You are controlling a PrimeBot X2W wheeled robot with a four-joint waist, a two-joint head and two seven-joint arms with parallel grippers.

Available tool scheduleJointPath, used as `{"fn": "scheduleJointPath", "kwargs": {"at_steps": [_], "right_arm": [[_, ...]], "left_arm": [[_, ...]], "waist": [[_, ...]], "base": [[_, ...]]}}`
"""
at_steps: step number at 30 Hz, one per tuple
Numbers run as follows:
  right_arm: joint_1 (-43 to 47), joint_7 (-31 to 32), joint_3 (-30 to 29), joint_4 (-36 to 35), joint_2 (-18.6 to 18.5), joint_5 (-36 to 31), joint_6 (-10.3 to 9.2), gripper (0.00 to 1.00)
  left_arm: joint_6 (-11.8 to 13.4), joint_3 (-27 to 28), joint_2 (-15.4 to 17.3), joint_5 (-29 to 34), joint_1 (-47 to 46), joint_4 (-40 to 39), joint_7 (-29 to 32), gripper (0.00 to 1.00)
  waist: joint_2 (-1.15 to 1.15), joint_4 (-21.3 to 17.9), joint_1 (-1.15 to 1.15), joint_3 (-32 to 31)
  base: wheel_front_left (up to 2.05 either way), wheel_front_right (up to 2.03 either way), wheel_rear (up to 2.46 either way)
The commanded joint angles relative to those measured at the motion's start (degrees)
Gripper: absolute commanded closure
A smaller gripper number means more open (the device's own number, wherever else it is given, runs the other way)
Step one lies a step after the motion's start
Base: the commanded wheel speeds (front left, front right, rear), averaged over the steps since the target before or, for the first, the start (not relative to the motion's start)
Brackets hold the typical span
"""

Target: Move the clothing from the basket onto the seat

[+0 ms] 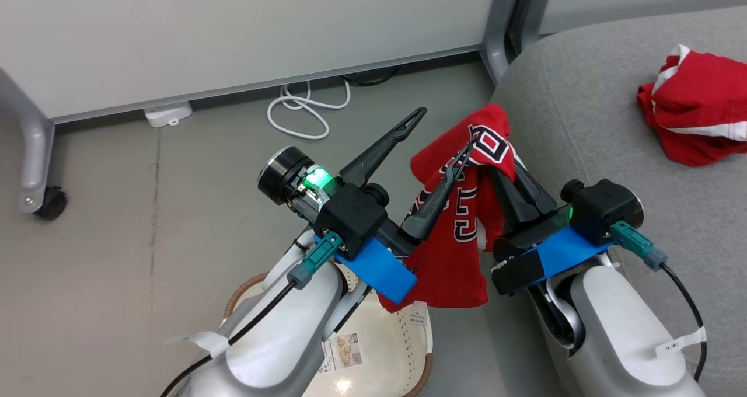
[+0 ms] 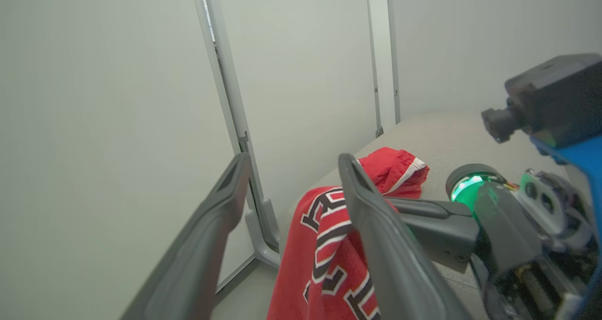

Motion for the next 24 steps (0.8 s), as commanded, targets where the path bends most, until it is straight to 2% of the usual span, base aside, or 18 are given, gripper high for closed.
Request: {"fn": "scheduleJointPath", "kwargs": {"at_steps": [1, 13, 24], "right_arm": [[0.83, -0.22, -0.98, -0.88, -0.23, -0.30, 0.03, 1.00], [3.36, -0.22, -8.17, -4.43, -0.80, -1.65, 0.03, 1.00], [6.32, -0.22, -12.76, -6.14, -1.32, -2.31, 0.03, 1.00]], "left_arm": [[-0.35, -0.39, 0.27, -0.20, -0.98, 0.40, -0.15, 0.00], [-0.26, -3.37, 0.62, -1.08, -2.04, 1.74, -0.15, 0.00], [-0.26, -5.33, 0.67, -1.68, -2.21, 2.47, -0.15, 0.00]], "waist": [[0.00, -2.11, 0.00, 0.83], [0.00, -8.89, 0.00, 2.43], [0.00, -11.50, 0.00, 2.87]], "base": [[0.00, 0.00, 0.00], [0.00, 0.00, 0.00], [0.00, 0.00, 0.00]]}}
